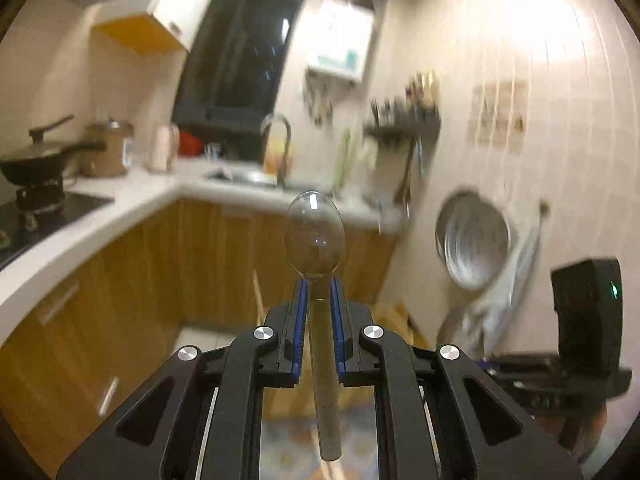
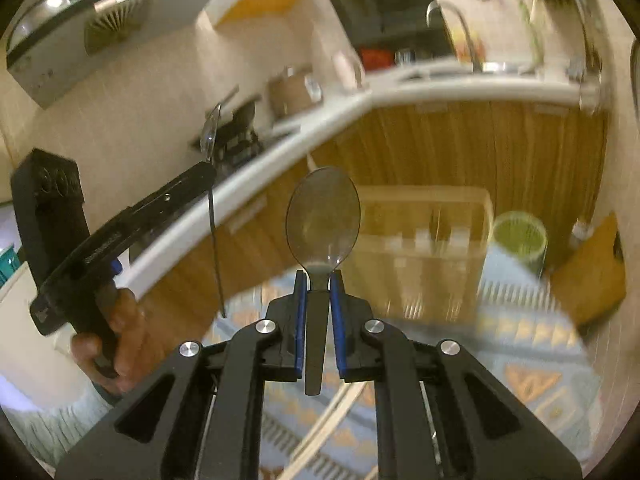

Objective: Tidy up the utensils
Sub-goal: 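Release the left tool's spoon into the basket while the right releases its spoon there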

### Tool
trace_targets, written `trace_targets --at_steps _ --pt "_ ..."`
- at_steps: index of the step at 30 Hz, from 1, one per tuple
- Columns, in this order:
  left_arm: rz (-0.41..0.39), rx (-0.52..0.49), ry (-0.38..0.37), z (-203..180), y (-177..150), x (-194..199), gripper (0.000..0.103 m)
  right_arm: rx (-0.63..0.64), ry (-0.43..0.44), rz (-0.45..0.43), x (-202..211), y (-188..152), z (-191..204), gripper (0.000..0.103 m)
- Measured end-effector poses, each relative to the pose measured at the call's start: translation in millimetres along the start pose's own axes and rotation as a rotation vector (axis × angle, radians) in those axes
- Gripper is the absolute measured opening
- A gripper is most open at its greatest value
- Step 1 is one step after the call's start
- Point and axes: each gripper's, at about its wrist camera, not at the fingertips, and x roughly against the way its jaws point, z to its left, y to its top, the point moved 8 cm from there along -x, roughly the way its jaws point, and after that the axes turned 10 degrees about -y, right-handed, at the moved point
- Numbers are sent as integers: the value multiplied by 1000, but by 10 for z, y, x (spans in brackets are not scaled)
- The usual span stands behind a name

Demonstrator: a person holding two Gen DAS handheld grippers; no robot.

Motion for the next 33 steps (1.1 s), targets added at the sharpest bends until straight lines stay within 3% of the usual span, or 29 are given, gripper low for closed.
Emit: trace_targets --at_steps 4,10,12,15,18,26,33 --pt "-135 -24 40 -38 312 -177 10 -22 -35 -98 39 431 -101 10" --pt "-195 -56 95 -46 372 -481 10 -35 -144 -210 -21 862 -327 10" --pt "-203 -71 125 14 324 -594 10 -11 -235 -253 -30 929 -445 10" --pt "-197 -73 149 125 195 -751 10 26 -338 -273 -192 894 -578 10" --pt "-205 -82 175 229 55 -873 10 35 -381 -243 -402 776 -695 10" --pt "-151 -72 232 517 -278 -1052 10 60 -428 -200 -738 523 -866 10" --pt "-137 -79 216 522 -364 -989 12 64 -400 -178 -830 365 -864 10"
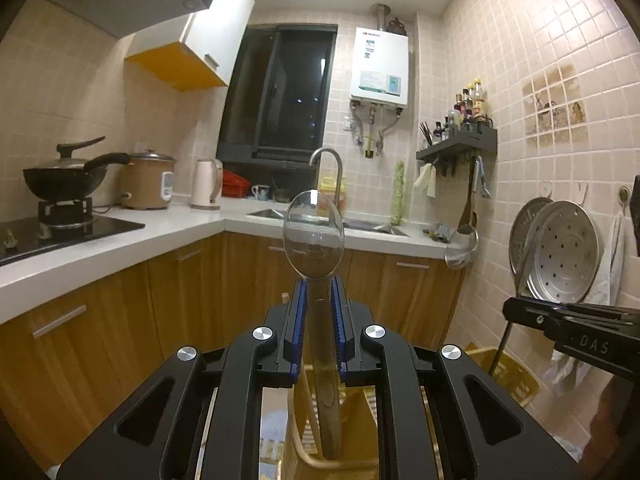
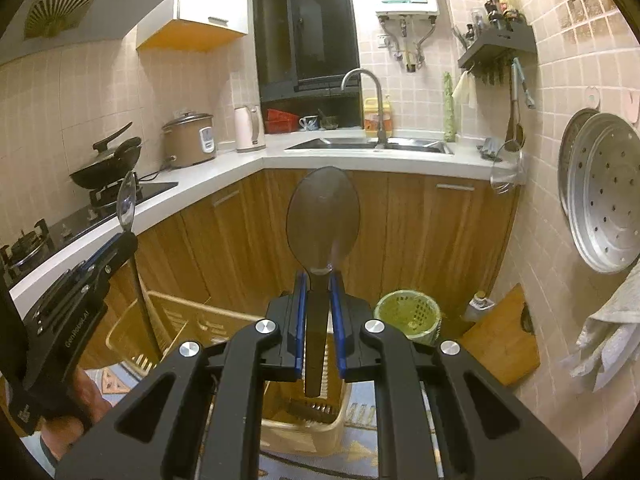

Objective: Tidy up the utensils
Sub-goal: 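Release the left tool's spoon into the basket while the right releases its spoon there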

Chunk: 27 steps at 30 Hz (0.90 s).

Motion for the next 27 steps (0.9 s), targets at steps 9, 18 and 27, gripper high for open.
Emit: trace_targets --at_steps 9,18,27 --pt "68 66 -106 15 121 474 42 -27 85 68 309 -128 -38 28" --pt "294 155 -243 -100 132 883 45 -77 137 128 851 -100 -94 37" --pt "702 165 -331 -343 -656 806 45 -112 156 437 1019 -574 -179 37"
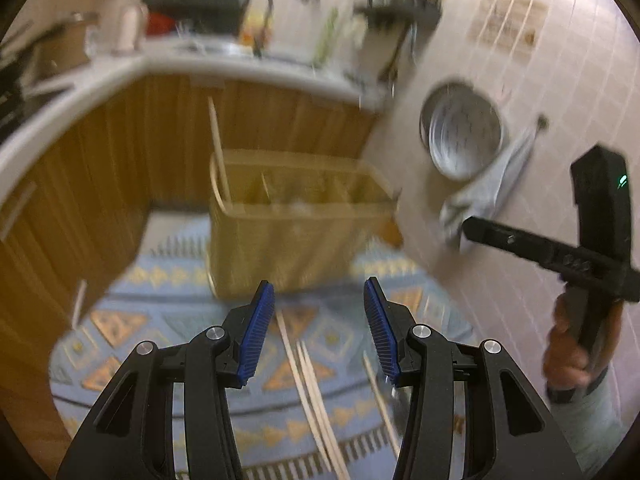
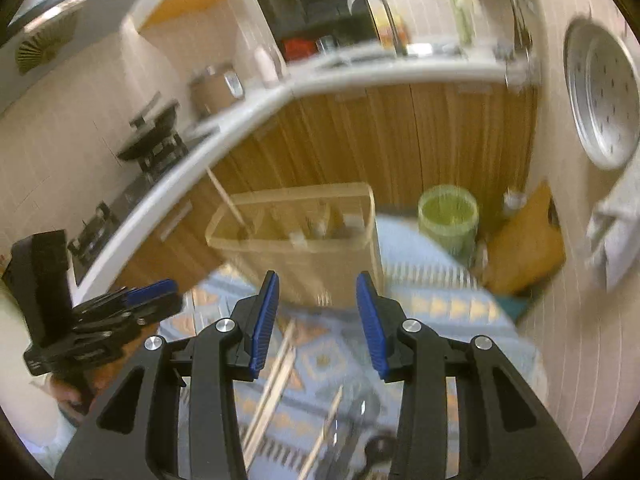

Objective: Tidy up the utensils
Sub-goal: 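Release the left tool's spoon into the basket while the right releases its spoon there, then grasp a wooden chopstick with the left tool while the right tool grasps a spoon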

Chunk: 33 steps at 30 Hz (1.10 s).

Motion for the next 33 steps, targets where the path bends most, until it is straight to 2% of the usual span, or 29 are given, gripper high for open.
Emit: trace_targets --at_steps 6,9,14,18,22,27,33 --pt "197 108 38 351 -352 -662 43 -31 -24 212 -420 -483 -146 37" --pt "259 149 52 504 -470 -922 41 -38 -24 301 -597 -692 -169 37" --pt "295 186 90 661 -489 -1210 40 -20 -6 450 -827 -1099 -159 37" --pt "299 150 121 594 -430 -1332 37 8 15 534 -918 -1396 -80 37" --pt "316 94 173 515 -412 -1427 34 40 29 587 -935 -1626 38 34" --pt "334 26 227 401 -421 -1541 34 58 16 611 -973 -1762 104 25" --pt "337 25 216 423 -435 -1546 30 121 -48 586 -1008 -1761 228 22"
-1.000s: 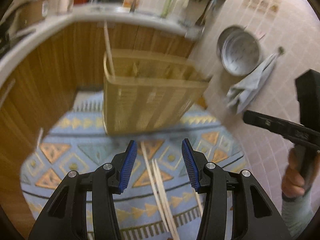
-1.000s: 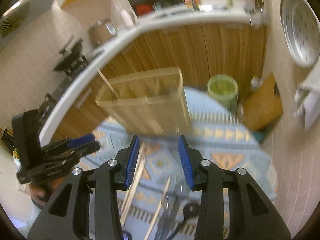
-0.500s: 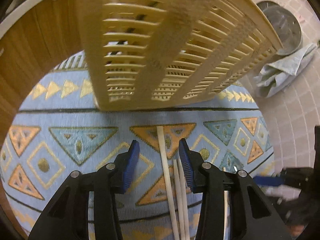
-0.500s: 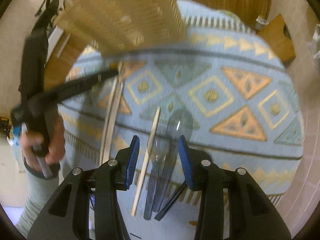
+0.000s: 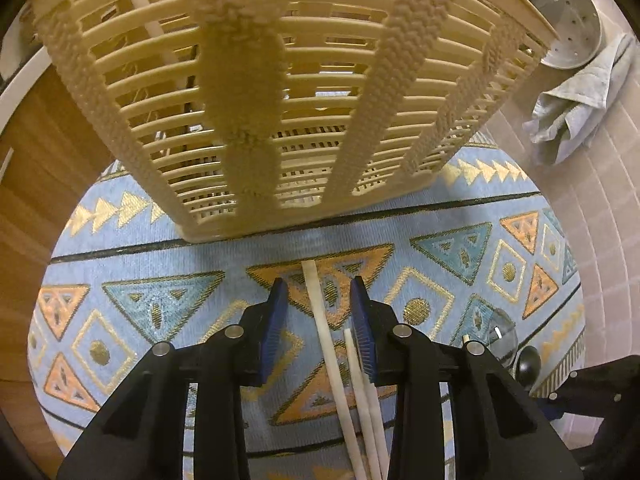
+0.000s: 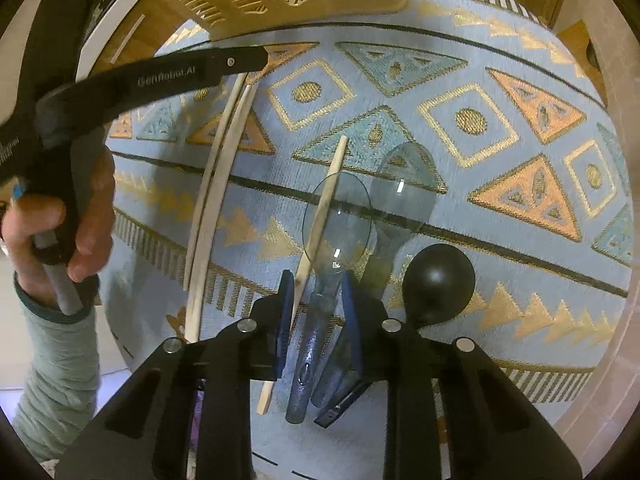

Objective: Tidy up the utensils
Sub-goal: 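Grasp a wooden chopstick with the left tool while the right tool grasps a spoon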

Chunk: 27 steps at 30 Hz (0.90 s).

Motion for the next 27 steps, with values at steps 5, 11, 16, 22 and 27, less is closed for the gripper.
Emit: trace_targets --at_steps 5,11,16,22,27 --pt "19 -44 38 60 -11 40 30 68 -131 -39 -9 -22 182 22" --pt "17 -131 147 -37 -37 -13 15 87 -131 -41 -42 -41 357 12" --pt "1 -116 120 67 -84 73 5 40 -56 -34 12 -38 196 10" --pt "-6 -29 -7 292 -296 276 5 -33 -7 -54 79 79 -2 8" --pt "-17 13 -44 476 -529 496 5 -34 -20 -60 115 164 -62 8"
